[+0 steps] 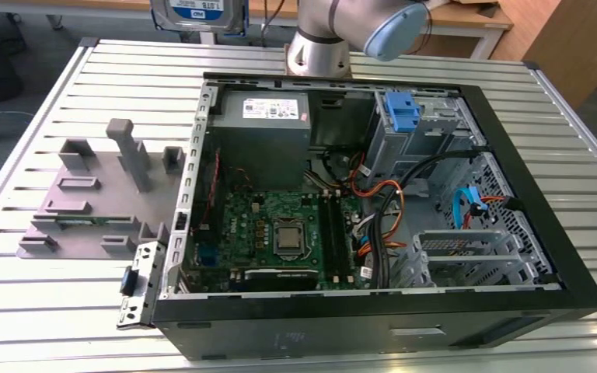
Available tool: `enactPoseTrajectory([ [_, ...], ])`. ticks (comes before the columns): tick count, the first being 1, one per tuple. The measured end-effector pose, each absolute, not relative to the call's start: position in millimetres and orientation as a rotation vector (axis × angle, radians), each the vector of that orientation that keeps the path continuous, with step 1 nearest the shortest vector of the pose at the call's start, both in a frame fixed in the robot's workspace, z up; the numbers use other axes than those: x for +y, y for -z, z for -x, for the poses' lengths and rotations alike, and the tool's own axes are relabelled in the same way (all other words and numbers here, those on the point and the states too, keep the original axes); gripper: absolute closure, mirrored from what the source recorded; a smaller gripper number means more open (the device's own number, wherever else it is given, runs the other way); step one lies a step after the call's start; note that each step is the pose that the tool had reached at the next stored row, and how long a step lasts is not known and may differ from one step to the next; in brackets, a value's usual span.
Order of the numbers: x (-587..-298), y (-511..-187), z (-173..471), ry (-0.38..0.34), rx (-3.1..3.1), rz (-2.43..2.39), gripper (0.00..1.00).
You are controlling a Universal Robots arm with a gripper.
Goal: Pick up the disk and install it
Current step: 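Pick up the disk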
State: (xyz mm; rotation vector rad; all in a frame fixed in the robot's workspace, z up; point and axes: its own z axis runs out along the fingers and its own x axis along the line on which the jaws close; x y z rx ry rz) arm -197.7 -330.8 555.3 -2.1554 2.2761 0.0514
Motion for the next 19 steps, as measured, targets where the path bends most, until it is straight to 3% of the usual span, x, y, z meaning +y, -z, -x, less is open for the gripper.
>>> enactPoseTrajectory([
  [19, -331, -551, 163, -0.054, 2.275, 2.155, 0.65],
])
